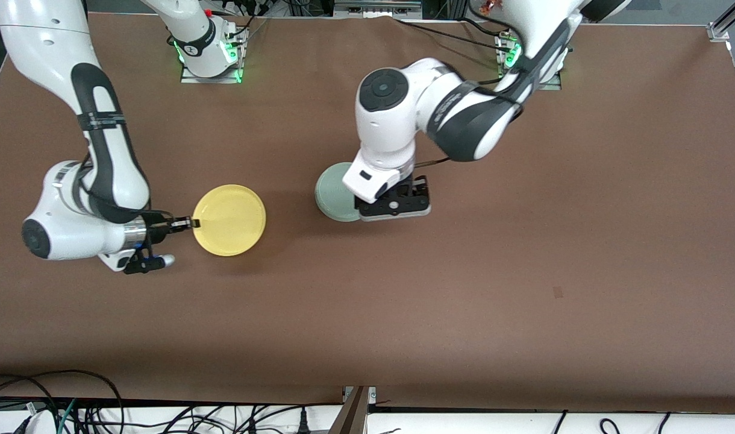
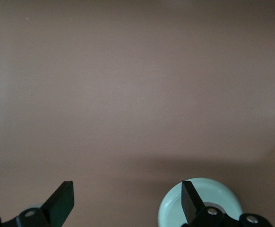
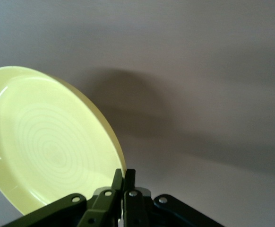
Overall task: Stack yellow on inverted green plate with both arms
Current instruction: 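Set the inverted green plate down and open the left gripper, then carry the yellow plate onto the green plate while the left gripper withdraws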
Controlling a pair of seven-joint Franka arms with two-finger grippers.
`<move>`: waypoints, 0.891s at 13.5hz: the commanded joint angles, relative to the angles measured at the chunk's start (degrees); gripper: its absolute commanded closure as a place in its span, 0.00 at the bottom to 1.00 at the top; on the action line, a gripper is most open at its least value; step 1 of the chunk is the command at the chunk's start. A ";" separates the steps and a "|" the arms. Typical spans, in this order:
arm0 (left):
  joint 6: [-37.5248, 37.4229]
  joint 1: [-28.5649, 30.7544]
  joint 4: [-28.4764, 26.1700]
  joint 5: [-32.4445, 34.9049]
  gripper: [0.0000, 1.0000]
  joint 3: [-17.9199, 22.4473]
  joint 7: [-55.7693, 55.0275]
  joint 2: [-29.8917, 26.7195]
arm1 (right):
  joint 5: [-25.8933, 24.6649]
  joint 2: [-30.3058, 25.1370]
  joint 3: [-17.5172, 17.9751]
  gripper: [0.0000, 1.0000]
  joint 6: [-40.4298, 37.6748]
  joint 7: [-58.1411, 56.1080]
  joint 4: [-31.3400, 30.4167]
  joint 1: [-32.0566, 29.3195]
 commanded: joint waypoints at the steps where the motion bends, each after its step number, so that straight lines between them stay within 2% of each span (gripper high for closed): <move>1: -5.50 5.46 -2.12 -4.64 0.00 -0.64 10.13 -6.01 | 0.74 -5.04 3.89 1.00 7.53 6.42 -8.89 1.45; 6: -11.13 17.93 -2.12 -13.16 0.00 -0.82 25.34 -12.26 | 0.74 -8.03 11.80 1.00 15.72 14.18 -15.66 1.54; 9: -15.08 23.21 -1.86 -14.24 0.00 -0.91 33.33 -15.86 | 0.74 -10.67 16.98 1.00 25.03 17.76 -23.49 1.54; 12: -20.09 27.27 -1.42 -14.33 0.00 -0.99 39.32 -18.59 | 0.74 -10.94 20.94 1.00 27.33 23.74 -24.38 1.71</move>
